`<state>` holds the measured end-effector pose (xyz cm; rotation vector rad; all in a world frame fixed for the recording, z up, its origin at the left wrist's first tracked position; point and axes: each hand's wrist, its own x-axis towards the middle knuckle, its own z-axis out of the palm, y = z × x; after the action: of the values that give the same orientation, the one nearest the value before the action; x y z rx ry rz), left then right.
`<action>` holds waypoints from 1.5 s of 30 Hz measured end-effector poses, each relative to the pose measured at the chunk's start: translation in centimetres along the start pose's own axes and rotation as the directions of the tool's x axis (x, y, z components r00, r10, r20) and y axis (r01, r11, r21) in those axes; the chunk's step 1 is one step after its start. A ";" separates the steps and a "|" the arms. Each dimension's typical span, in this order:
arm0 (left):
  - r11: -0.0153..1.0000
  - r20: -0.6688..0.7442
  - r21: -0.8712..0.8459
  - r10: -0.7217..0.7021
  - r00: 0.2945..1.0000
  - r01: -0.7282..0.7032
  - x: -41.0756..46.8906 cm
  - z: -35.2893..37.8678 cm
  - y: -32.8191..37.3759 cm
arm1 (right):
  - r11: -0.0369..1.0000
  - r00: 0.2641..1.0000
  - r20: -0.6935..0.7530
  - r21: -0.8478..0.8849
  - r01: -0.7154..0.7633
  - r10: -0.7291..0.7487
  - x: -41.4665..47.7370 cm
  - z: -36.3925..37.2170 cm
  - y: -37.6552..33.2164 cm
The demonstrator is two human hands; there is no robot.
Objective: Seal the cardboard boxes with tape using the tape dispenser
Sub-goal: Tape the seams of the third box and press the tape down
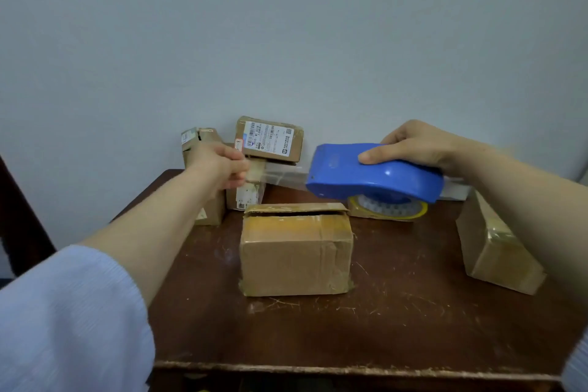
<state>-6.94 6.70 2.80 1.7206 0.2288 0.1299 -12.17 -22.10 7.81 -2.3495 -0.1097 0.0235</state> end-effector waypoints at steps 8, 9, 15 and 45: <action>0.985 -0.012 -0.022 -0.170 0.985 0.170 0.0 -1.9 -2.9 | 0.988 0.991 0.047 -0.098 -0.120 0.125 0.6 -1.1 3.2; 0.981 -0.001 -0.039 -0.192 0.981 0.192 -0.2 -2.0 -2.9 | 0.987 0.990 0.054 -0.107 -0.123 0.129 0.8 -0.9 3.4; 0.968 0.020 -0.116 -0.222 0.975 0.223 -1.2 -2.5 -3.0 | 0.983 0.983 0.122 -0.134 -0.124 0.141 1.8 -0.8 2.8; 0.935 0.074 -0.029 -0.351 0.933 0.354 -1.8 0.5 -8.8 | 0.905 0.971 0.140 -0.408 -0.120 0.192 3.7 0.3 0.4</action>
<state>-9.31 7.12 -5.86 1.6119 0.4780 -0.1877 -8.50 -21.87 7.32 -2.7560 -0.0109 0.3181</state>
